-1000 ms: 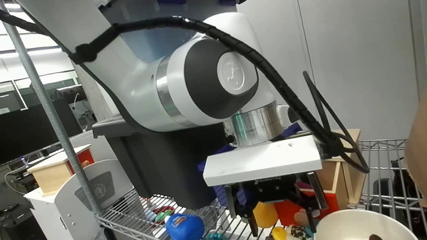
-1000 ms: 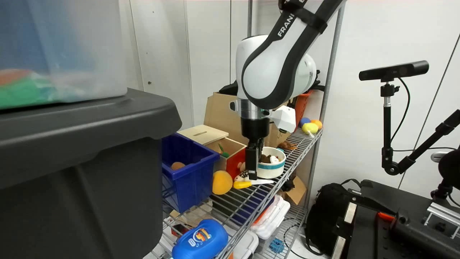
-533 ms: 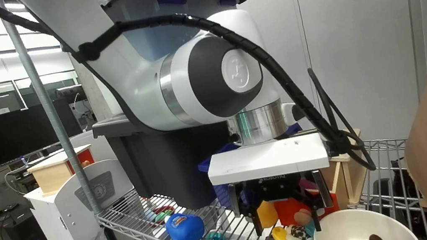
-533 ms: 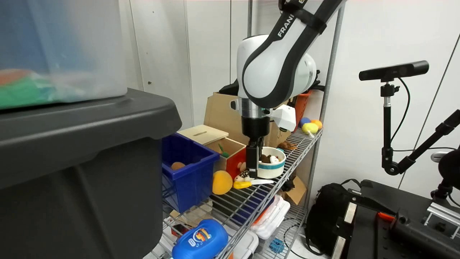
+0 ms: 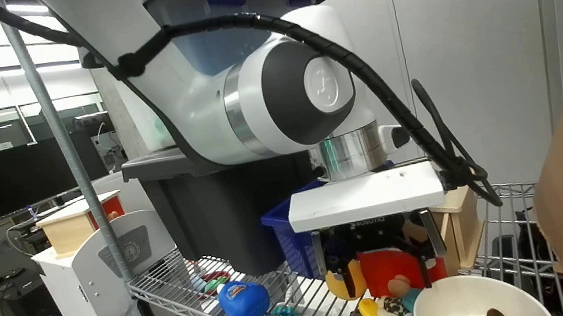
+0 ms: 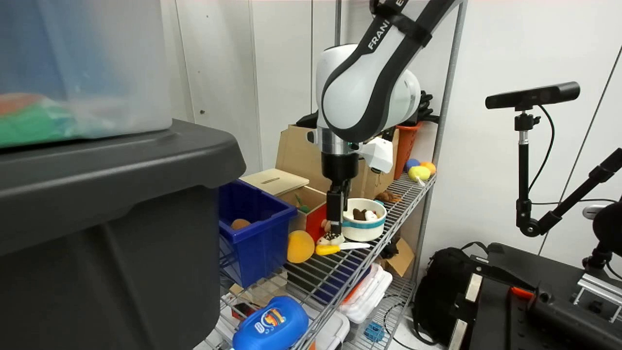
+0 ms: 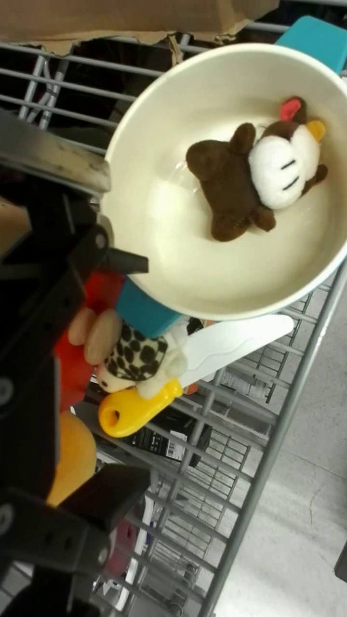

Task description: Pick up the white object and put it in the chest drawer

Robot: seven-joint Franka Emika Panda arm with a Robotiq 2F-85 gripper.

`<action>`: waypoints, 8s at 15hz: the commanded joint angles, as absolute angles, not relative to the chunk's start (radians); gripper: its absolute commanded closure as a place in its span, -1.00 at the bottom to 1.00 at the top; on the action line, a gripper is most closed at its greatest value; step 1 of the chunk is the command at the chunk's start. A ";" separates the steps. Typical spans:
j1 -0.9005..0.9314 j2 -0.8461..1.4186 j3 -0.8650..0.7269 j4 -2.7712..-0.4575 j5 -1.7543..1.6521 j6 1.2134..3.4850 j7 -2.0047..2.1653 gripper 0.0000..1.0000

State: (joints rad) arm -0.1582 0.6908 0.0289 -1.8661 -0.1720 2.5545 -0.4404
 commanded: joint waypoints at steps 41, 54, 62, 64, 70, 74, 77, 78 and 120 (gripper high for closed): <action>-0.112 0.753 0.059 -1.767 -0.181 2.491 -0.476 -1.00; -0.082 0.689 0.058 -1.840 -0.164 2.441 -0.410 -1.00; -0.082 0.663 0.058 -1.906 -0.155 2.443 -0.386 -1.00; -0.078 0.660 0.055 -1.914 -0.157 2.439 -0.375 -1.00; -0.094 0.630 0.044 -1.941 -0.160 2.452 -0.376 -1.00; -0.108 0.626 0.039 -1.943 -0.158 2.457 -0.381 -1.00; -0.123 0.641 0.041 -1.935 -0.151 2.458 -0.389 -1.00; -0.128 0.648 0.041 -1.930 -0.149 2.458 -0.393 -1.00; -0.146 0.768 0.028 -1.717 -0.167 2.373 -0.418 -1.00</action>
State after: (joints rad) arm -0.1540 0.7436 0.0334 -1.7687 -0.1667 2.4192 -0.4016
